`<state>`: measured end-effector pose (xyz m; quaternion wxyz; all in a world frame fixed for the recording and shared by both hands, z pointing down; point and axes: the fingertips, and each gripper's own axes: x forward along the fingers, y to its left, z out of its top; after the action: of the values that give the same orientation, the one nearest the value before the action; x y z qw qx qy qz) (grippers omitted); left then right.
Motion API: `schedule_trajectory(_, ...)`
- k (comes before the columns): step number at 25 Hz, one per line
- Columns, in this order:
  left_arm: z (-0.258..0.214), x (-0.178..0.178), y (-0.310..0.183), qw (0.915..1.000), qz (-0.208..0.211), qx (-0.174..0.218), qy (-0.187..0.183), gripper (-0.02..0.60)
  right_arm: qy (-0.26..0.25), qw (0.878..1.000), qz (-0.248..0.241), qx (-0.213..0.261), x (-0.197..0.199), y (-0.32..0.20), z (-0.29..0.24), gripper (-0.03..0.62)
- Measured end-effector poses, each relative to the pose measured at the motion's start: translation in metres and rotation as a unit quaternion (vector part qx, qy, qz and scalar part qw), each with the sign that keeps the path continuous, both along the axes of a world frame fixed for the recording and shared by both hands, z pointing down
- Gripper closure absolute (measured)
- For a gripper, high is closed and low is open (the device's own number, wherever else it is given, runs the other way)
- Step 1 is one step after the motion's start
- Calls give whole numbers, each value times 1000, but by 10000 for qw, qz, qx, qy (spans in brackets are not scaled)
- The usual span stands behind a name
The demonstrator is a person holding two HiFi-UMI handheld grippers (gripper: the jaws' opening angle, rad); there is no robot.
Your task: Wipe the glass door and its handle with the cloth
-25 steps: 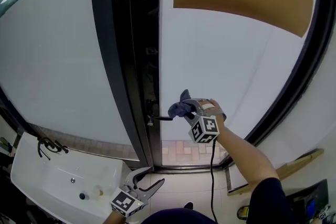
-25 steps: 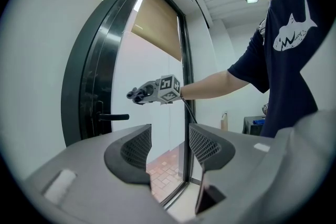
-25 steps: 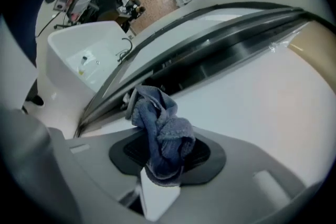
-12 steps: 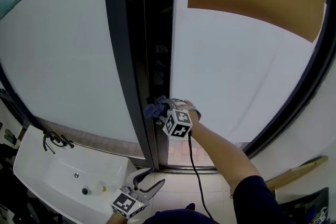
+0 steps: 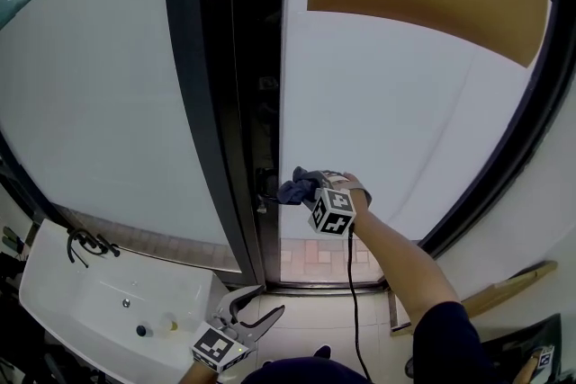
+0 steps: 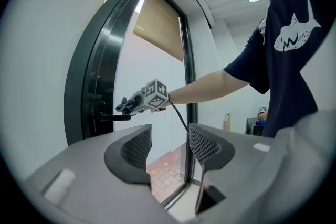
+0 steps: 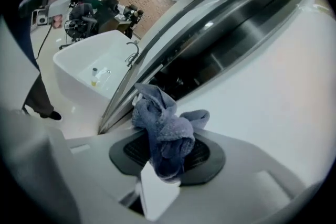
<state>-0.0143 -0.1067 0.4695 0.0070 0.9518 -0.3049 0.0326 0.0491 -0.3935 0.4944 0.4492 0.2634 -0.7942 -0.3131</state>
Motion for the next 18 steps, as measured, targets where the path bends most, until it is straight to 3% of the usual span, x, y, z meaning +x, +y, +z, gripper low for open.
schedule_trajectory(3, 4, 5, -2, 9999, 84, -31, -64, 362, 269, 9995, 148, 64, 38, 3, 8, 456)
schedule_trajectory(13, 8, 19, -2, 9992, 391, 102, -62, 362, 482, 9935, 1029, 65, 159, 12, 15, 456)
schedule_trajectory(18, 0, 18, 1, 9991, 419, 47, 8, 362, 393, 9880, 1486, 146, 189, 16, 8, 456)
